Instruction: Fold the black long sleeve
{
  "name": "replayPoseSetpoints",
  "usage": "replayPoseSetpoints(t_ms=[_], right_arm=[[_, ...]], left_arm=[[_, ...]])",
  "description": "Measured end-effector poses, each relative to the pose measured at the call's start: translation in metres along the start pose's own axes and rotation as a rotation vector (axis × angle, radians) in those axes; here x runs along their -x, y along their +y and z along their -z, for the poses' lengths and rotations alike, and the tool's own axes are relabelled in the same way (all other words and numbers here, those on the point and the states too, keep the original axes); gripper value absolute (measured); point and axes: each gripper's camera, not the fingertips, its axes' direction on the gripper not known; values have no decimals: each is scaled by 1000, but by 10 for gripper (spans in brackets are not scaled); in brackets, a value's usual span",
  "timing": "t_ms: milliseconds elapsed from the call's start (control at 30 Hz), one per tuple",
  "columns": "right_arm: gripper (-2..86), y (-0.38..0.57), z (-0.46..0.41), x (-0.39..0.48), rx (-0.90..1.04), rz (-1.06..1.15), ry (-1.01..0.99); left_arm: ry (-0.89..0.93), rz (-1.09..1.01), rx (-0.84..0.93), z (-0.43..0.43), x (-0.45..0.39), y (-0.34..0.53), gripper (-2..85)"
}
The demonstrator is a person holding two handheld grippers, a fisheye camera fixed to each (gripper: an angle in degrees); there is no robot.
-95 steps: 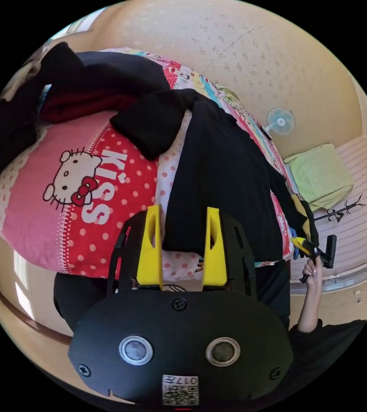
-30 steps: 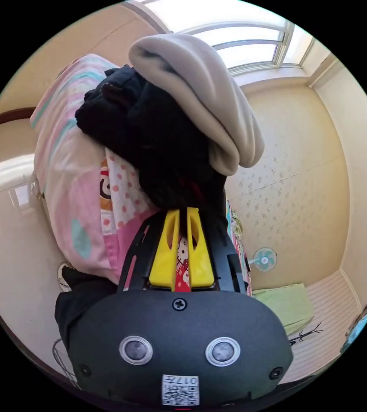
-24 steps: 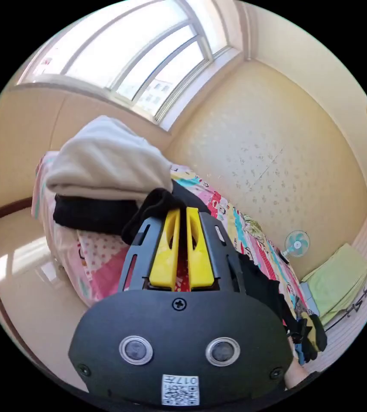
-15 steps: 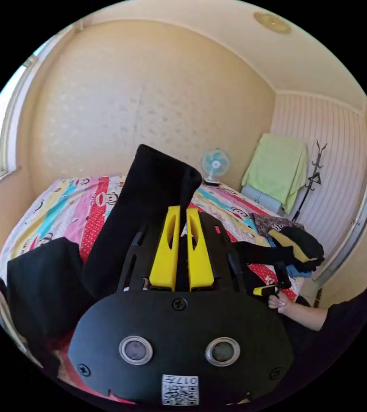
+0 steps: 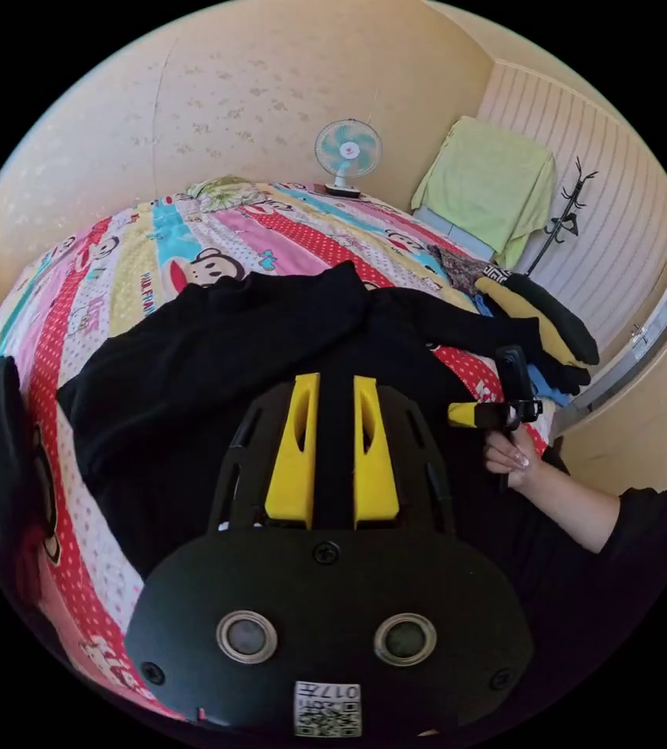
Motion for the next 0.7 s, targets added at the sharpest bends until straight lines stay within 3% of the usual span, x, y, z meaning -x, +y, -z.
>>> replayPoseSetpoints(t_ms=[233,400,500,567,633,700], right_arm=[[4,-22,-3,-9,2,-31,15],[7,-36,-16,-12,-6,-131,166],[13,-45,-31,12,15,-236,459],[27,-32,-42,81,-47,-132,904],[50,-7,-46,125,-145,-97,1188],[69,17,-48,142,-202,-88,1327]], left_arm=[[-243,411,52,80,66,136,128],[-38,494,121,38,65,182,162],[-157,471,101,36,44,187,151],[-187,438,114,33,36,186,145],[-162,415,107,32,38,189,147],[-117,426,86,32,45,194,142]])
